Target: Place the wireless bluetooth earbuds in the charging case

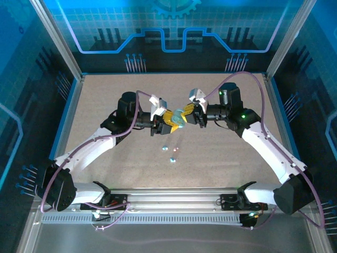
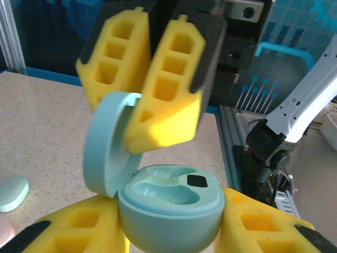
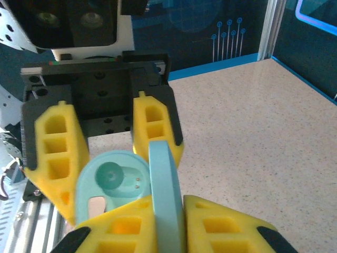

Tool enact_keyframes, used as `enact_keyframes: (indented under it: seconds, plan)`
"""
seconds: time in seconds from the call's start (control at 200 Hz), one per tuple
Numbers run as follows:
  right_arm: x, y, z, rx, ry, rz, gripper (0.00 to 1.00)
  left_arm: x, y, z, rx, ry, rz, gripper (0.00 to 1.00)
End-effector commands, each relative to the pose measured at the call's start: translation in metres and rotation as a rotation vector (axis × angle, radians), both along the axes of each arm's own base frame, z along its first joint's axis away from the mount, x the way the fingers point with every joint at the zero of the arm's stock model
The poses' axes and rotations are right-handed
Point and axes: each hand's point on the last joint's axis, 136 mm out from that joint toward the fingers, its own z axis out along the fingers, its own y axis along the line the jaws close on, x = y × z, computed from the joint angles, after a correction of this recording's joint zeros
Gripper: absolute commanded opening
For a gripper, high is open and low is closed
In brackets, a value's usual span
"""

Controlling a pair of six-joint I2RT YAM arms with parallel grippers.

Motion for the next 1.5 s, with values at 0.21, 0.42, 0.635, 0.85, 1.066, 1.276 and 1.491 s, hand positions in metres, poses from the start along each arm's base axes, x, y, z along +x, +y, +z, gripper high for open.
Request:
enact_keyframes:
  seconds: [0.21,0.42,0.635,0.85,1.066,1.276,1.491]
  plan:
    - [-0.004,0.005,0.006,-0.110,-0.114,-0.047,0.13,0.005,-0.002,-0.008,0.013,-0.023,0.018,0.69]
    - [-0.007,0.009,0.008,-0.148,-0.140,-0.046,0.13,0.005,-0.005,-0.015,0.052,-0.022,0.013,0.73]
    - [-0.008,0.009,0.009,-0.170,-0.153,-0.045,0.13,0.002,-0.004,-0.025,0.108,-0.029,0.010,0.73]
    - [-0.009,0.012,0.007,-0.186,-0.156,-0.037,0.13,-0.002,-0.007,-0.014,0.070,-0.043,-0.017,0.68]
    - [-0.010,0.013,0.005,-0.192,-0.153,-0.035,0.13,-0.002,-0.008,-0.009,0.037,-0.054,-0.015,0.63]
    - [-0.011,0.013,0.008,-0.181,-0.157,-0.035,0.13,-0.002,-0.008,-0.010,0.042,-0.044,-0.014,0.56]
    - [-0.009,0.012,0.008,-0.182,-0.162,-0.045,0.13,-0.004,-0.007,-0.011,0.054,-0.046,-0.013,0.63]
